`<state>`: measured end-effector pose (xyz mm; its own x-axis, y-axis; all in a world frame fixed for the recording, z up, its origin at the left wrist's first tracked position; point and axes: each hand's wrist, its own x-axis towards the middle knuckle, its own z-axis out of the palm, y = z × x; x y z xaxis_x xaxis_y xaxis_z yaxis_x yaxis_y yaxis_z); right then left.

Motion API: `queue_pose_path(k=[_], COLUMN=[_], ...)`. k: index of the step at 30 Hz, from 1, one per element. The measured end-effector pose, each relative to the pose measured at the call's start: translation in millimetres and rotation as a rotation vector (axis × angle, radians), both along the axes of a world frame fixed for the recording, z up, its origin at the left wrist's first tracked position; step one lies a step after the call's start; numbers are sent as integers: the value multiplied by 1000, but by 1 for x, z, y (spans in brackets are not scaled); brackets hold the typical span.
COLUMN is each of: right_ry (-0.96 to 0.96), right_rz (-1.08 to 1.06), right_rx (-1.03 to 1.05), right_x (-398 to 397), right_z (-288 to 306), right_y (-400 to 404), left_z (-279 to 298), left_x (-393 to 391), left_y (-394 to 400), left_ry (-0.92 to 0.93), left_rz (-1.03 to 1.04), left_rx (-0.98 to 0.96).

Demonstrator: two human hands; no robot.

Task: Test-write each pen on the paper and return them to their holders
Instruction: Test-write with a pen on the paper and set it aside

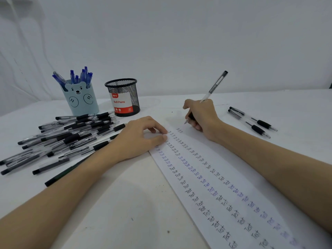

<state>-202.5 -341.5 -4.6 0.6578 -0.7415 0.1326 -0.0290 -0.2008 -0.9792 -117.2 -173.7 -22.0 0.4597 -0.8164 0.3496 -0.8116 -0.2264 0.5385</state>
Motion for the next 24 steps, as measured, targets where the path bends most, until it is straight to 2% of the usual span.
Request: queue_pose_path(k=[3,8,24], right_ry=[16,23,2], right_rz=[14,-27,-57], right_rx=[44,-78,-260], right_x=[-5,-13,-8], right_z=[10,15,6], right_y=[-9,-24,-23], left_z=[1,3,5], left_x=[-3,-8,-9], left_y=[1,1,1], left_ry=[-5,-48,-73], left_rz=[-9,-22,-12], left_rx=[9,54,92])
